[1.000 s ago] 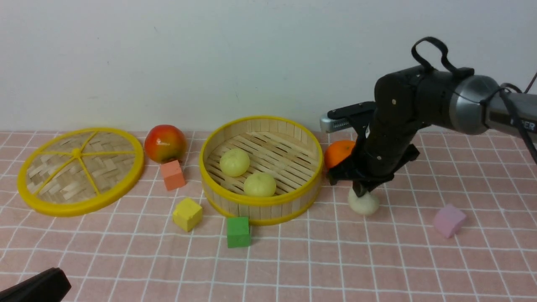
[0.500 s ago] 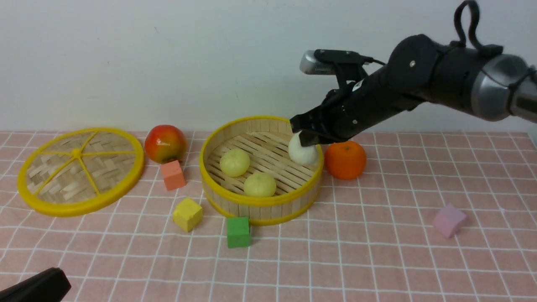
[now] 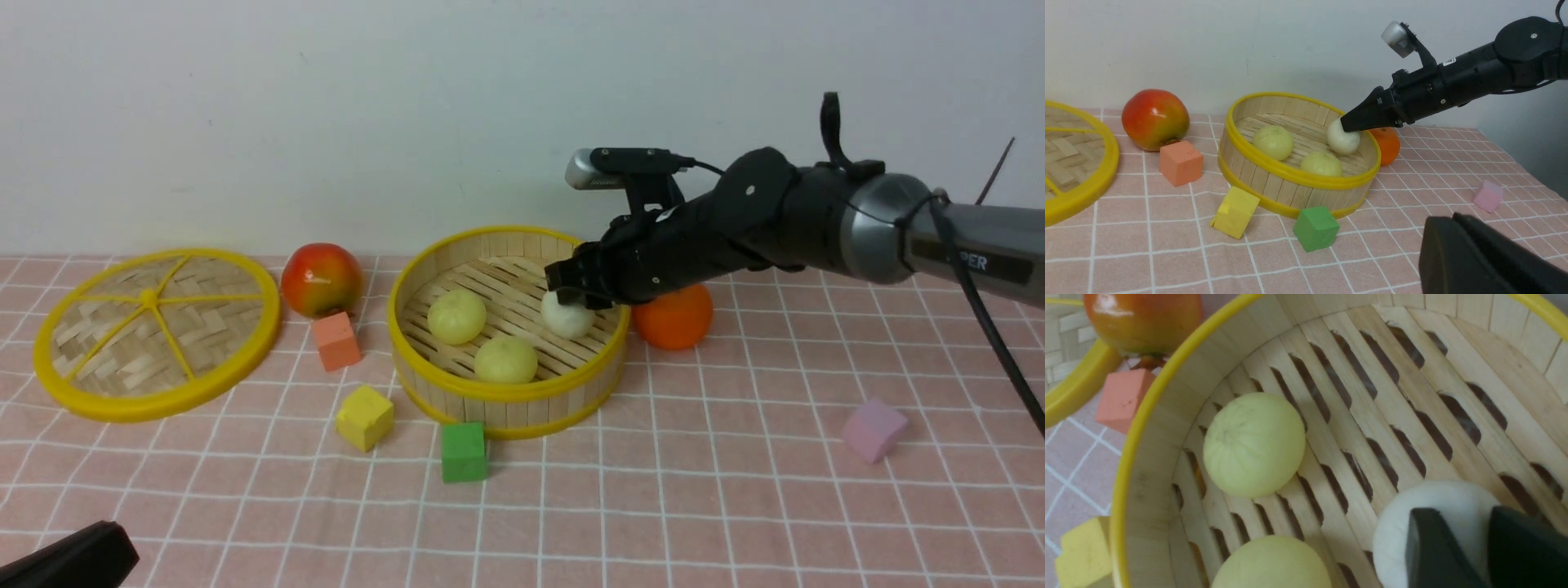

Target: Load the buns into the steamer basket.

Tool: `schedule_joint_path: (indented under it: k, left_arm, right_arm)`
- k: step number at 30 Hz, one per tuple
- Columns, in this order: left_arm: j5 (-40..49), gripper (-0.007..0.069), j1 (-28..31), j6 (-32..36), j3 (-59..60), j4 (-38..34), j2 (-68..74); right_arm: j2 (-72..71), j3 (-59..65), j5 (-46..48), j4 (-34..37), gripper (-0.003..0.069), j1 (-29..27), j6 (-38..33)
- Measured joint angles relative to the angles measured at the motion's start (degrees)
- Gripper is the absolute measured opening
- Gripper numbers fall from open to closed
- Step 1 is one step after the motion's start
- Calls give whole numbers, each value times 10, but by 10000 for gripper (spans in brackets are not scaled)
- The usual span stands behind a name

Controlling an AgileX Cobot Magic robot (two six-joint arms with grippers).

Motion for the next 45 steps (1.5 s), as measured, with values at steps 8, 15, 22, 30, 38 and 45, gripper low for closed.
schedule_joint_path:
  k: [8, 15, 22, 30, 38, 45]
  left_arm:
    - [0, 30, 0, 0, 0, 0, 0]
    - [0, 39, 0, 0, 0, 0, 0]
    - [0, 39, 0, 0, 0, 0, 0]
    - [0, 43, 0, 0, 0, 0, 0]
    - [0, 55, 0, 0, 0, 0, 0]
    - [0, 61, 0, 0, 0, 0, 0]
  right_arm:
    - [-10, 0, 1, 0, 521, 0, -1]
    - [-156, 0, 139, -71, 496, 0, 9]
    - [-324, 31, 352, -207, 237, 0, 124]
    - [-502, 208, 427, -285, -13, 0, 239]
    - [-560, 228, 479, -286, -13, 0, 244]
    - [-602, 247, 475, -318, -11, -7, 243]
